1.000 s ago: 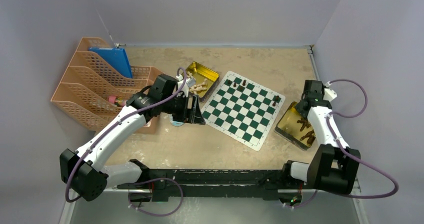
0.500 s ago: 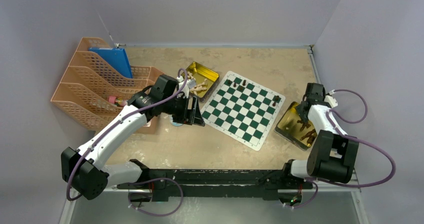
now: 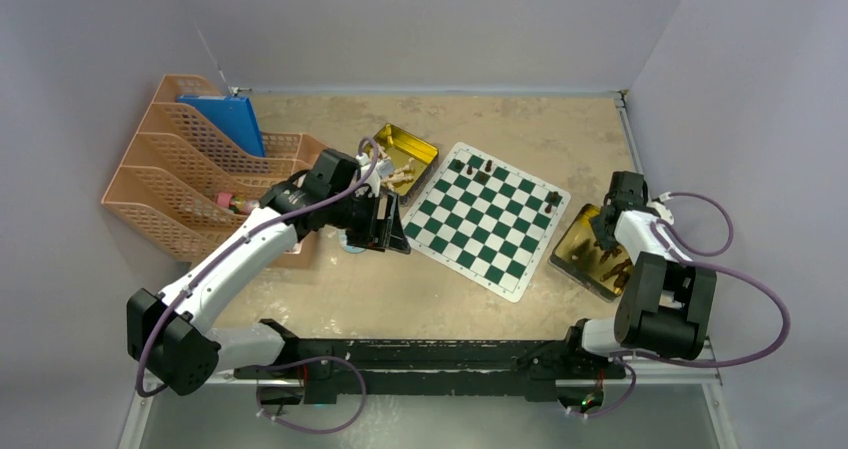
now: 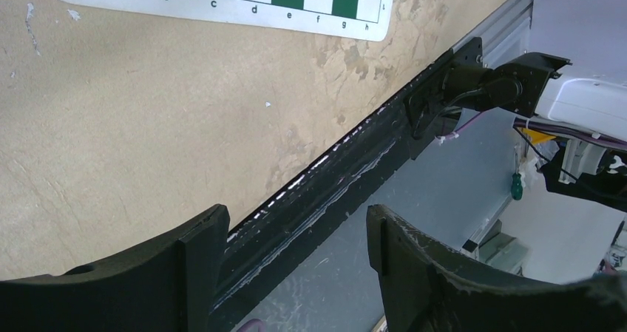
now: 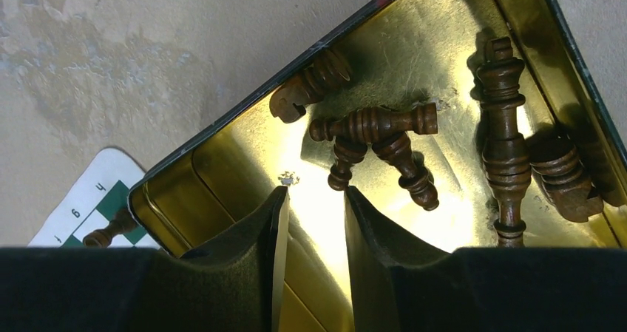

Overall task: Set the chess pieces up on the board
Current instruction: Pick up the chess piece from the storage box.

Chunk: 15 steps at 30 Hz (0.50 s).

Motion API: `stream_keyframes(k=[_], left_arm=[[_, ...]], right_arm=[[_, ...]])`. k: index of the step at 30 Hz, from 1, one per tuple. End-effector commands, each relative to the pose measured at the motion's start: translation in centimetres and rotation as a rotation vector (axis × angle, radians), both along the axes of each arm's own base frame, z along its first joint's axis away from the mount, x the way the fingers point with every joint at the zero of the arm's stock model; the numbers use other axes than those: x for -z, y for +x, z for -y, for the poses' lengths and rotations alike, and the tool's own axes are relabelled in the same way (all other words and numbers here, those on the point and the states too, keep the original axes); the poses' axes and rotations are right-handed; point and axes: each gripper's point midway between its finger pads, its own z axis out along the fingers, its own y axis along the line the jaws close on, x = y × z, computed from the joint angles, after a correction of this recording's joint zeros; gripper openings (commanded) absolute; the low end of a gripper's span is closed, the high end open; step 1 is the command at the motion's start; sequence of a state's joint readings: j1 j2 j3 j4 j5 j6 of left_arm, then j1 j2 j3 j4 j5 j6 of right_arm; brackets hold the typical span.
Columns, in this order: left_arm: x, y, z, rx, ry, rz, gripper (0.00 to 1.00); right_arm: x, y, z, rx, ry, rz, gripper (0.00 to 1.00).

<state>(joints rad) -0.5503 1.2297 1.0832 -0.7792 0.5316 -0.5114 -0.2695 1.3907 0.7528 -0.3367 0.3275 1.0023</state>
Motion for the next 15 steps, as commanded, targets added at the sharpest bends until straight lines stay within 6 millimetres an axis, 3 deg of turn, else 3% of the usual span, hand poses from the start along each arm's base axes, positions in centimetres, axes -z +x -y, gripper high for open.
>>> stream_keyframes(k=[1,15], left_arm=[[-2.3,0.9,0.4,0.025,-0.028,0.075,0.68],[-4.1,2.0,1.0,0.031,-0.045,0.107,0.68]], right_arm=[[-0.4,0.2,1.1,0.065,-0.034,0.035,0.35],[1.6,-0.8,0.9,0.099,-0.012,-0.011,0.32]])
